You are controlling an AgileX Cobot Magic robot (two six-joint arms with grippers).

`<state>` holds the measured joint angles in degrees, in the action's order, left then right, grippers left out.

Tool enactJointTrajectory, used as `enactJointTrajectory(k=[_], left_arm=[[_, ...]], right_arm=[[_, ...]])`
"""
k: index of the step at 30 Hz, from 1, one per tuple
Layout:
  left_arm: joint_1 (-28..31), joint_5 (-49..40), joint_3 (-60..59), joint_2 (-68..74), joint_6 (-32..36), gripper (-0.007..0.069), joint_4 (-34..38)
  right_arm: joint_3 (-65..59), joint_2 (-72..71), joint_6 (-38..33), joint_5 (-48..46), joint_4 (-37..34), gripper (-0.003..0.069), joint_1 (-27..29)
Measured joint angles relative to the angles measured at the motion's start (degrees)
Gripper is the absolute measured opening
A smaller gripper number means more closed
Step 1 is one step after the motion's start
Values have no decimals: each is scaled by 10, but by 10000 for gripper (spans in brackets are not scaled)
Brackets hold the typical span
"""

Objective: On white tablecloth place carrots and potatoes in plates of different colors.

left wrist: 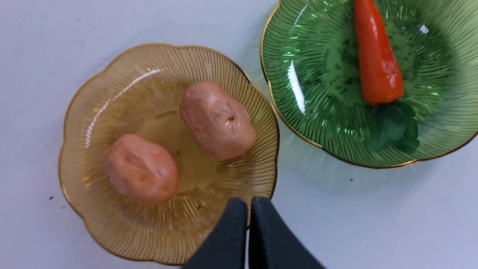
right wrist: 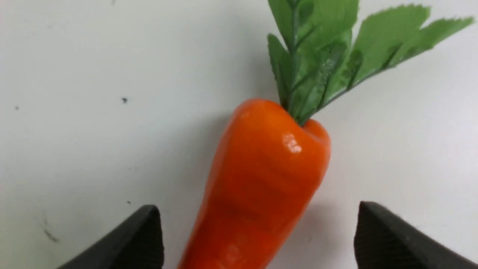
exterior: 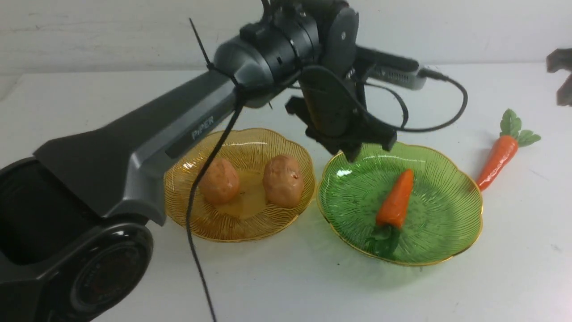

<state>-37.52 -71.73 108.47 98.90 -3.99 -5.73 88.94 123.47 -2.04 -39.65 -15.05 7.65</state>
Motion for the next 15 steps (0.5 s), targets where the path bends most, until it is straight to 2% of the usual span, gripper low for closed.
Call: enactJointTrajectory(k=[2, 6, 8, 11, 15], left_arm=[[0, 0, -18, -16, -4, -4, -7], [0, 0, -49, -49, -24, -4, -24], [0, 0, -55, -57, -31, -4, -26], [0, -1, -58, -61, -36, -4, -26], [-1, -1, -59, -66, -39, -4, -23]], right_arm=[[0, 8, 0, 2, -1, 615, 0], [0, 13, 0, 6, -2, 508, 0], [0, 13, 0, 9, -2, 391, 0], [2, 12, 2, 9, 0, 259, 1], [16, 3, 10, -10, 3, 276, 7]])
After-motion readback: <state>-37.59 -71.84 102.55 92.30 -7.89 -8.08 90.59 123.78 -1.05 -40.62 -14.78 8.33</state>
